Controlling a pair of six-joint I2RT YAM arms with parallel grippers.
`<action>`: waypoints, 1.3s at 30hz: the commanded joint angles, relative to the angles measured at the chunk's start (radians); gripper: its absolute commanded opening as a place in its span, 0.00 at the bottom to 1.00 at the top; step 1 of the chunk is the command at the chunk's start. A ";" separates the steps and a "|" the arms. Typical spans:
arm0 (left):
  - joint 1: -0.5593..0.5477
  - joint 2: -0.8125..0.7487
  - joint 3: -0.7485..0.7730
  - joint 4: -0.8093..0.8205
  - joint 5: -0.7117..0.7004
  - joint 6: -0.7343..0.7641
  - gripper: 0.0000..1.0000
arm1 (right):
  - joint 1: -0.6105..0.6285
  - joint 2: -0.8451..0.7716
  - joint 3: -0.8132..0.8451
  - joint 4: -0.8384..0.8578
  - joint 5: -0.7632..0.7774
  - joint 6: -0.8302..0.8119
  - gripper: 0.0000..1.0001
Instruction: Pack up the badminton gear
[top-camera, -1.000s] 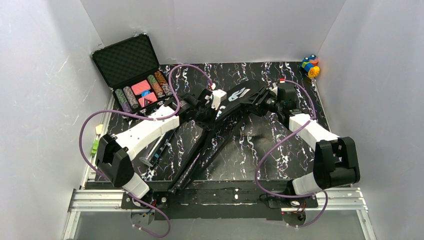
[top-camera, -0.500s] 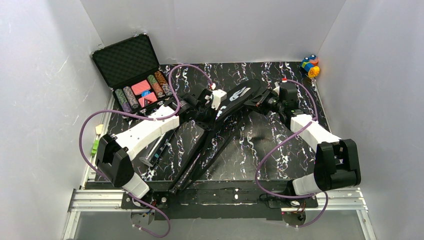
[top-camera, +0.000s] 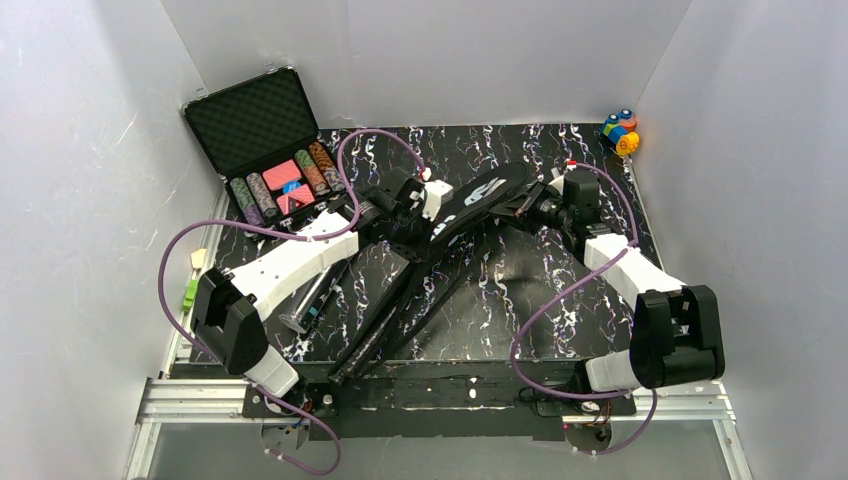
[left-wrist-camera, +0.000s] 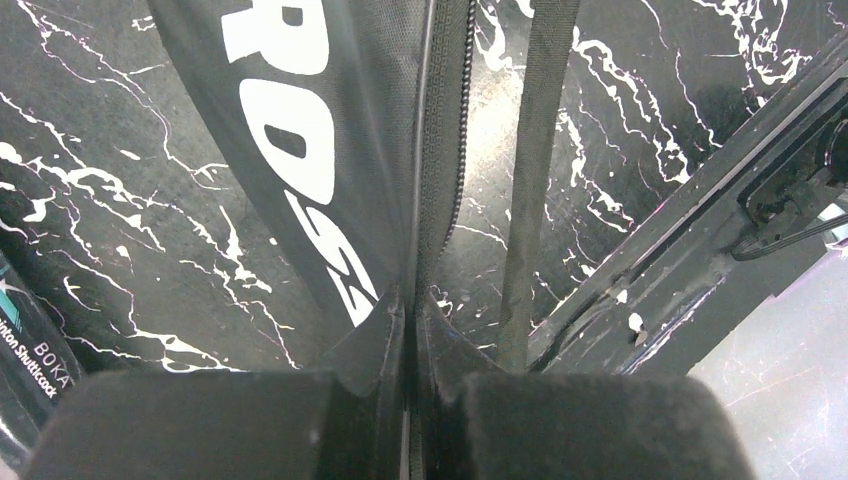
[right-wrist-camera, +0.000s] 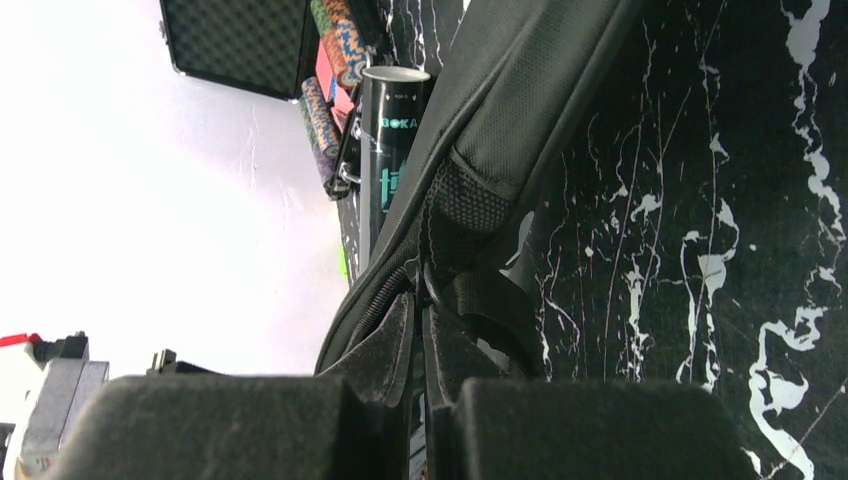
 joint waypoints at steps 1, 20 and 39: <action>0.001 -0.074 0.003 0.047 0.026 0.002 0.00 | 0.004 -0.058 -0.044 0.053 -0.120 0.023 0.08; 0.001 -0.074 0.005 0.043 0.038 0.004 0.00 | 0.008 -0.066 -0.057 0.012 -0.158 0.018 0.20; 0.000 -0.074 0.014 0.038 0.050 0.002 0.00 | -0.077 -0.104 -0.066 -0.059 -0.136 -0.018 0.51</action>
